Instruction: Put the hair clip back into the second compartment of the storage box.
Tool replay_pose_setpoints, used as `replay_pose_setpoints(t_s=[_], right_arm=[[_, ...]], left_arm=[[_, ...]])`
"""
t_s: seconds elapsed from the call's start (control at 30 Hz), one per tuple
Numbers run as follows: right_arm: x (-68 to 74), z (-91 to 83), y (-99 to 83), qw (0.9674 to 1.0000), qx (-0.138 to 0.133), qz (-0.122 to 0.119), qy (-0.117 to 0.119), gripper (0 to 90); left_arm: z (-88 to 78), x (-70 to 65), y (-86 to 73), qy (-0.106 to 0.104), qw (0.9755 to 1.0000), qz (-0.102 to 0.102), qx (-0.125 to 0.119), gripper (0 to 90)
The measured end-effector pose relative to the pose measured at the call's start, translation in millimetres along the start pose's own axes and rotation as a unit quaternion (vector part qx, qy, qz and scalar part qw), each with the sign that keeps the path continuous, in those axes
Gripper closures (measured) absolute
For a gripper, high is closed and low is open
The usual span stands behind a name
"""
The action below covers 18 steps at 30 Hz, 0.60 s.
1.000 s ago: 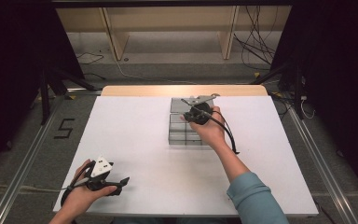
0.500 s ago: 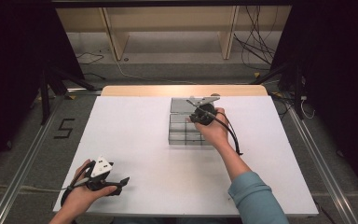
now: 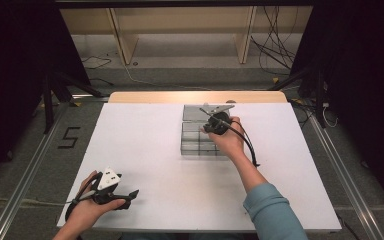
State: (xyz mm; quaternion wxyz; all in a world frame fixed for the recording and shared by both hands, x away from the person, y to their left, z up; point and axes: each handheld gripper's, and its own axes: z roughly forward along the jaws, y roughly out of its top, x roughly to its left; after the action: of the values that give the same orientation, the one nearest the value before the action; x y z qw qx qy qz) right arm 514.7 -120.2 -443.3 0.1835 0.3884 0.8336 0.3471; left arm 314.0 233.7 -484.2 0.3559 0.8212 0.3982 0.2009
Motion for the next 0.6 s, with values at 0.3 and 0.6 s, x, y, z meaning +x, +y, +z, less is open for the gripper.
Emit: replay_pose_setpoints(t_s=[0.3,0.6], right_arm=[[1.5,10.0,-2.3,0.9999,0.012,0.006,0.002,85.6],[-2.3,13.2,-1.1,0.9994,0.018,0.029,-0.001,85.5]], left_arm=[[-0.1,0.2,0.0,0.001,1.0000,0.002,0.001,17.5],[1.6,-1.9,1.0,0.000,1.0000,0.003,0.002,17.5]])
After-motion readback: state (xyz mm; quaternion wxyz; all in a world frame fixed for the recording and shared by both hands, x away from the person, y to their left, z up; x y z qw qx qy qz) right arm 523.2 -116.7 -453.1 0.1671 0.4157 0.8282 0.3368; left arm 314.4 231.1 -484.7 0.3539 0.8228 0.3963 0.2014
